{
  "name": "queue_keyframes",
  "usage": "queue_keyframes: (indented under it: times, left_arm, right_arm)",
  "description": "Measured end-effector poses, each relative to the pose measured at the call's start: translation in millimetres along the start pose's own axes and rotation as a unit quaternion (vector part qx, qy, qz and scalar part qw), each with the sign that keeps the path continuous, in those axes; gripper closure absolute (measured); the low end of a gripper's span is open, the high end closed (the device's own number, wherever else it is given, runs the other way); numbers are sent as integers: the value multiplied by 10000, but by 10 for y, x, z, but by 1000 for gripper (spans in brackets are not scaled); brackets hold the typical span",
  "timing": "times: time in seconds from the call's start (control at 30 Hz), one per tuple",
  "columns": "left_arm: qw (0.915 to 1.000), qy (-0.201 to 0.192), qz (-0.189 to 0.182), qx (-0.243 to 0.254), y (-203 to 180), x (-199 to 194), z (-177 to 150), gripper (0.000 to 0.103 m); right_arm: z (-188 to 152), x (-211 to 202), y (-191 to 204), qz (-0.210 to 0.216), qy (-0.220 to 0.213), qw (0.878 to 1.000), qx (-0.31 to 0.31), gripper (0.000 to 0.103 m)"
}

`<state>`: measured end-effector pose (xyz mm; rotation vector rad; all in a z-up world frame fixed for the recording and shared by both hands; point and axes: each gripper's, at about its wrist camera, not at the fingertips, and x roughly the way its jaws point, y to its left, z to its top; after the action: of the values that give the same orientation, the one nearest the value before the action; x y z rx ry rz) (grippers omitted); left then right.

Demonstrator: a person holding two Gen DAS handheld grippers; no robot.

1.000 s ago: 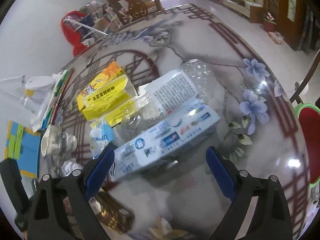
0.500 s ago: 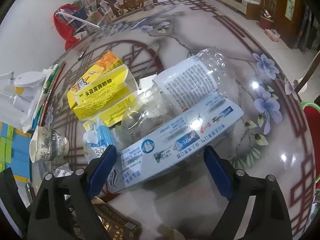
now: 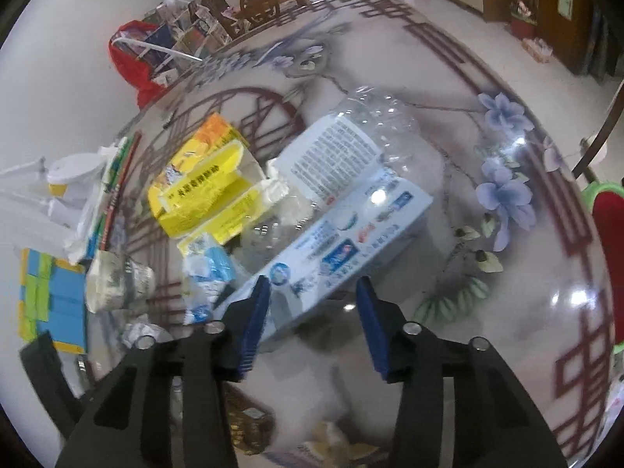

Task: Collect trash
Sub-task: 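Grasp the crumpled white paper with the left tool while the right tool grasps the toothpaste box, then carry the paper and toothpaste box over the red bucket and open both tools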

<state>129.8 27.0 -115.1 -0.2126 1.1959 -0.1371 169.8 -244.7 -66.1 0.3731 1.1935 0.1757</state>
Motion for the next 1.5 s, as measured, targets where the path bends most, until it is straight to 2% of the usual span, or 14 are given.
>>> queue_keyframes:
  times: [0.17,0.23,0.37,0.4,0.5,0.57,0.63,0.8,0.87,1.07,1.27,1.4,1.47,1.5]
  left_arm:
    - [10000,28,-24,0,-1,23,8,58]
    - [10000,3,-11,6,11,-2,-8,58]
    - [10000,-4,-50,-25,25,-23,-7,58]
    - [10000,1,-62,-34,22,-18,-2,58]
    - [9999,-3,-109,-37,7,-10,13,58]
    - [9999,-16,-135,-7,-15,-16,17,58]
    - [9999,-7,-131,11,-27,-9,19,58]
    - [9998,18,-119,-129,46,21,17,58]
    - [9998,10,-130,-152,51,15,6,58]
    - [9998,-1,-174,-104,-2,-3,-19,57]
    - [9999,-55,-112,-3,-63,58,13,57]
    - [9998,-118,12,147,-105,73,12,57]
    - [9998,-112,-33,165,-108,71,5,60]
    - [9998,-94,-77,140,-98,64,0,60]
  right_arm:
    - [6,99,126,-305,-69,9995,49,43]
    - [-34,188,140,-310,-9,9995,84,34]
    - [-39,202,213,-527,-172,9980,-292,29]
    - [-31,219,206,-532,-157,9980,-311,24]
    - [-6,328,88,-17,166,9999,12,23]
    - [-2,345,38,43,173,9996,211,23]
    - [-13,336,88,-91,128,9998,86,23]
    - [-63,282,116,-226,78,9996,-174,25]
    - [-61,233,47,-353,69,9992,-149,31]
    - [-1,91,-234,-600,60,9982,-51,37]
    - [-35,101,-199,-584,117,9977,-320,39]
    - [-116,311,-144,-538,457,9959,-558,32]
    - [-147,304,-111,-626,357,9951,-675,44]
    - [-153,285,-113,-608,337,9954,-662,54]
